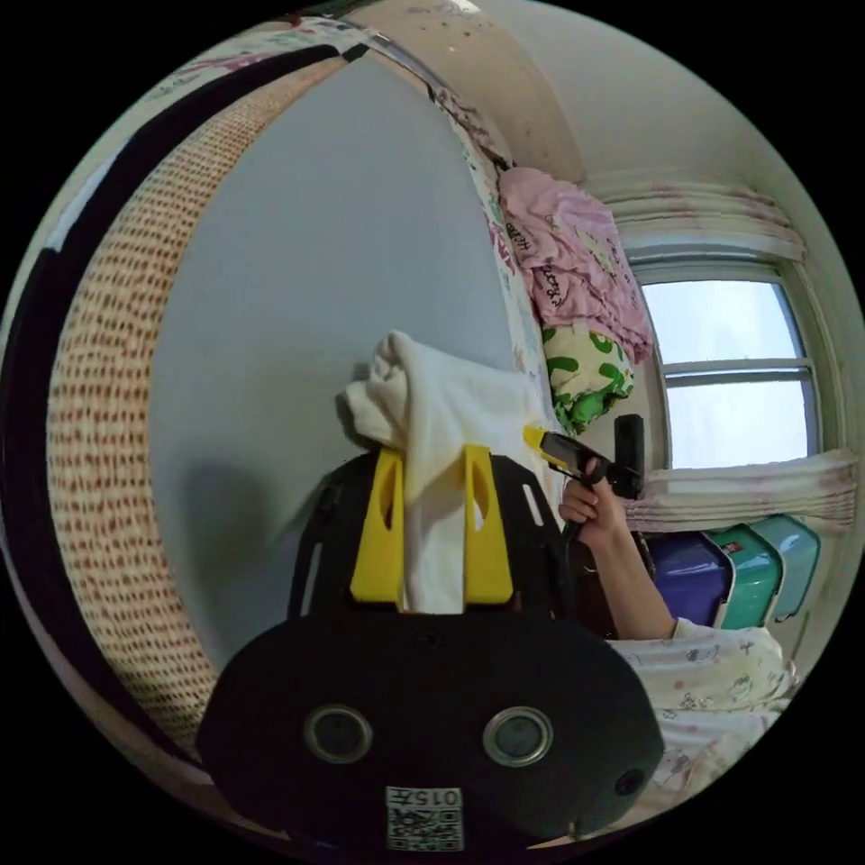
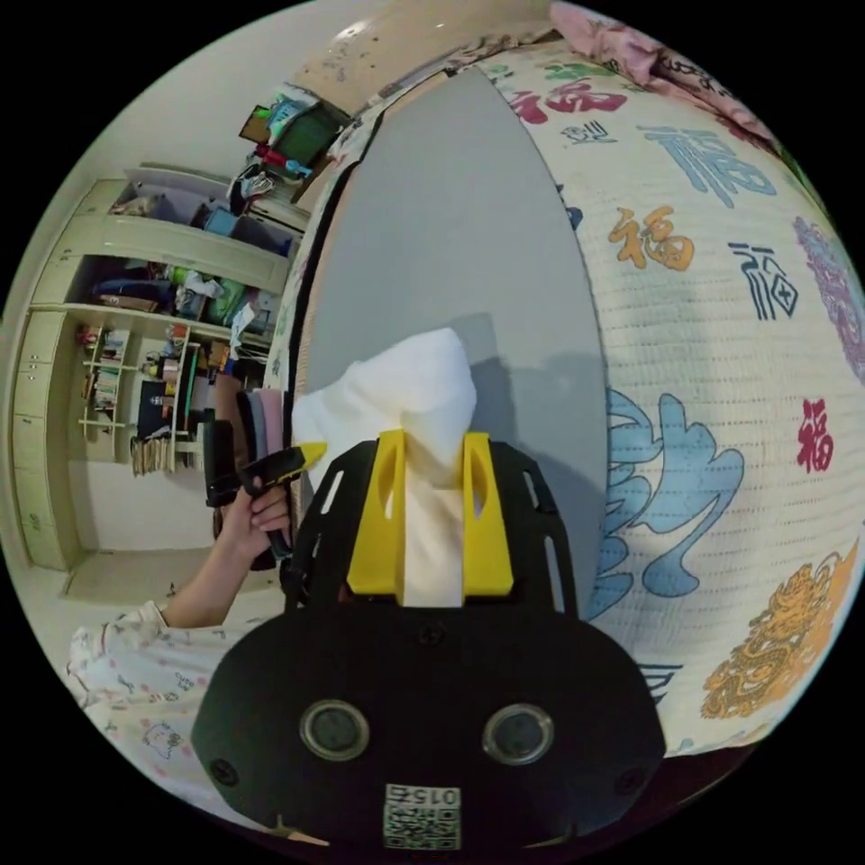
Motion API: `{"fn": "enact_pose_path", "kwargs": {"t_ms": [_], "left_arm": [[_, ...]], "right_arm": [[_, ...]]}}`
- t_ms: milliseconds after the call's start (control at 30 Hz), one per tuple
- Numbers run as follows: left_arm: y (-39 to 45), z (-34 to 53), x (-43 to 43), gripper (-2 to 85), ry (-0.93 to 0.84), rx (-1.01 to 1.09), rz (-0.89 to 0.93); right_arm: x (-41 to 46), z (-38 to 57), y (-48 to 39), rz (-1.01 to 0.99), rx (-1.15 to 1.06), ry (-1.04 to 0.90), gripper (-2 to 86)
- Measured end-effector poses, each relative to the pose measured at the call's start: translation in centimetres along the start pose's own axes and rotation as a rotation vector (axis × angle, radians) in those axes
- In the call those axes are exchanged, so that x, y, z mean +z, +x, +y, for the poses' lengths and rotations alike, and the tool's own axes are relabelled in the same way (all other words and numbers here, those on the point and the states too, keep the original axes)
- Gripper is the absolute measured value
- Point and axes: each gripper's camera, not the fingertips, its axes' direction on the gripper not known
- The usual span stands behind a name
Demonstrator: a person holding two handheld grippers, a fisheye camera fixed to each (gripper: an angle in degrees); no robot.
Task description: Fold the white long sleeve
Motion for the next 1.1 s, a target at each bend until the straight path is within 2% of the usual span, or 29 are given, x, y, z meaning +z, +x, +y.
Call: {"fn": "enact_pose_path", "kwargs": {"t_ms": [133, 300, 467, 633, 800, 933, 1000, 1033, 1100], "left_arm": [[2.9, 3.4, -3.5, 6.9, 0.160, 0.156, -0.042], [9.1, 9.6, -13.8, 6.5, 0.530, 0.451, 0.039], [14.4, 16.6, -21.9, 6.5, 0.784, 0.694, -0.100], [16.8, 23.5, -28.9, 6.5, 0.918, 0.819, -0.178], [16.6, 29.7, -35.6, 6.5, 0.960, 0.760, -0.219], [12.9, 31.2, -38.0, 6.4, 0.955, 0.595, -0.268], [9.1, 30.7, -38.5, 6.6, 0.926, 0.459, -0.363], [7.8, 30.2, -38.6, 6.8, 0.921, 0.407, -0.388], [1.2, 27.7, -38.1, 8.4, 0.944, 0.128, -0.531]], "right_arm": [[-4.6, 1.4, -4.9, -0.111, -0.205, 0.083, 8.4], [-11.9, 3.7, -14.7, -0.187, -0.571, 0.258, 8.4], [-14.9, 7.3, -25.1, -0.219, -0.876, 0.419, 8.5], [-15.0, 8.2, -33.0, -0.368, -1.020, 0.403, 8.5], [-11.9, 6.7, -40.6, -0.554, -1.049, 0.236, 8.3], [-4.1, 3.2, -46.1, -0.638, -0.951, 0.050, 8.2], [1.3, 1.2, -48.1, -0.608, -0.843, -0.026, 8.2], [5.1, 0.0, -49.7, -0.519, -0.800, -0.046, 8.2], [10.9, -1.2, -52.1, -0.295, -0.776, -0.036, 8.1]]}}
